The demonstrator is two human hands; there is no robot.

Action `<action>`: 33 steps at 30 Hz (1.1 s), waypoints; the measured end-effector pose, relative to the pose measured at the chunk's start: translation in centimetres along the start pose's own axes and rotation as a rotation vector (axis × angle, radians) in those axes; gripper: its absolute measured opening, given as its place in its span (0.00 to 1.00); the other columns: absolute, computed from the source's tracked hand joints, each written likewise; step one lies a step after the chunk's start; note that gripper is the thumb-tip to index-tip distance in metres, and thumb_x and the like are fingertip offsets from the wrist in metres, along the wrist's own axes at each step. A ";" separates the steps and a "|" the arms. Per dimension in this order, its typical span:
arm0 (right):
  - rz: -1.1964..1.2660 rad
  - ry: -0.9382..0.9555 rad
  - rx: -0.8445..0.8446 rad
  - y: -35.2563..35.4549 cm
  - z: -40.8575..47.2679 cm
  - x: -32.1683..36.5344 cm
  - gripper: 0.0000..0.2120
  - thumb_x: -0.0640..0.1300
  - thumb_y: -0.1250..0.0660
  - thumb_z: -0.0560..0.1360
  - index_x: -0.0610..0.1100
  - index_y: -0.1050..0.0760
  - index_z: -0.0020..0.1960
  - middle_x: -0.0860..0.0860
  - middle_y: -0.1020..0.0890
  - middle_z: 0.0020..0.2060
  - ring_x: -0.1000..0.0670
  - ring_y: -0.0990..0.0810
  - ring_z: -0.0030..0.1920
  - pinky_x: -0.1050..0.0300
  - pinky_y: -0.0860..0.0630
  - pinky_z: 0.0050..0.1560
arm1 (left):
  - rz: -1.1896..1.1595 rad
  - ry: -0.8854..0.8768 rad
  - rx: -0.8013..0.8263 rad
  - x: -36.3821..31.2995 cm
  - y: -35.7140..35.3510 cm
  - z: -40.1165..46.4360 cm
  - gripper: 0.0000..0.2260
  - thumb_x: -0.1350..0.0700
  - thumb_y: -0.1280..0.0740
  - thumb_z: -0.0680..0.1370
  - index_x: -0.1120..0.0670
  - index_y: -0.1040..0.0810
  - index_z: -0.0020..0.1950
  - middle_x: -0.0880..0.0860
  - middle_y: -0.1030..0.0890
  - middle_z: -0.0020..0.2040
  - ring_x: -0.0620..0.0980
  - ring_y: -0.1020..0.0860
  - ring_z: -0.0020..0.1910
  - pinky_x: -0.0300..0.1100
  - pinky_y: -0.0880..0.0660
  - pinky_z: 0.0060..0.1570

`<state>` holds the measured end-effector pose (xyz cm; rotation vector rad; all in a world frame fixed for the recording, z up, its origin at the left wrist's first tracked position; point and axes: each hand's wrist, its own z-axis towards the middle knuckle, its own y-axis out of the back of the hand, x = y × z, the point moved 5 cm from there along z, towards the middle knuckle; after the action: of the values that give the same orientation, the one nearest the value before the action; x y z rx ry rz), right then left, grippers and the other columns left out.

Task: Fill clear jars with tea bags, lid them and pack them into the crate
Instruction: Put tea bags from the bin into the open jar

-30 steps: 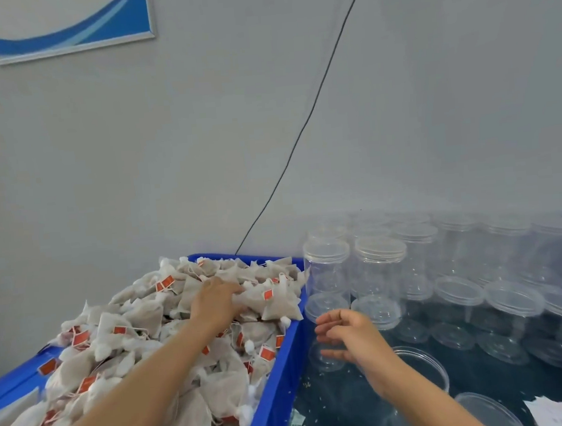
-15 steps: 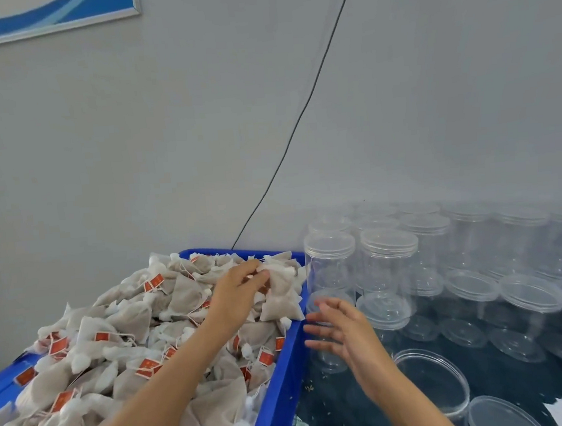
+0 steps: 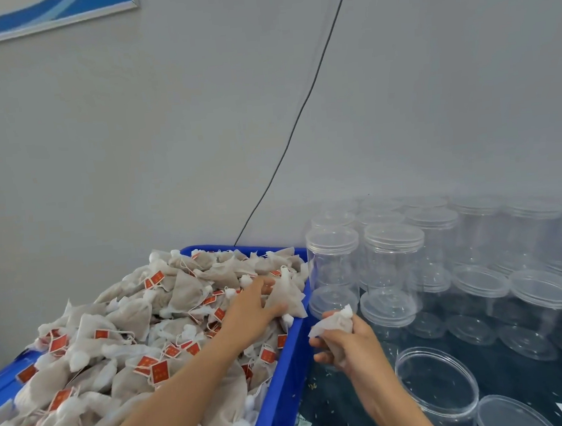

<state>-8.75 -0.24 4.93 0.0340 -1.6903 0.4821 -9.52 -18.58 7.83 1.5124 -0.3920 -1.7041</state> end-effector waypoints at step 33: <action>0.179 -0.001 0.051 -0.4 -0.2 -0.2 0.13 0.37 0.36 0.78 0.40 0.27 0.62 0.39 0.21 0.52 0.45 0.19 0.42 0.55 0.19 0.32 | 0.500 -0.206 -0.401 -3.2 4.6 -2.2 0.04 0.53 0.37 0.80 0.48 0.23 0.50 0.42 0.21 0.47 0.43 0.27 0.48 0.37 0.34 0.46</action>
<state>-8.41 -0.56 4.87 -0.0800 -1.6900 0.6590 -5.98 -18.48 12.70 0.8627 -0.4583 -1.4298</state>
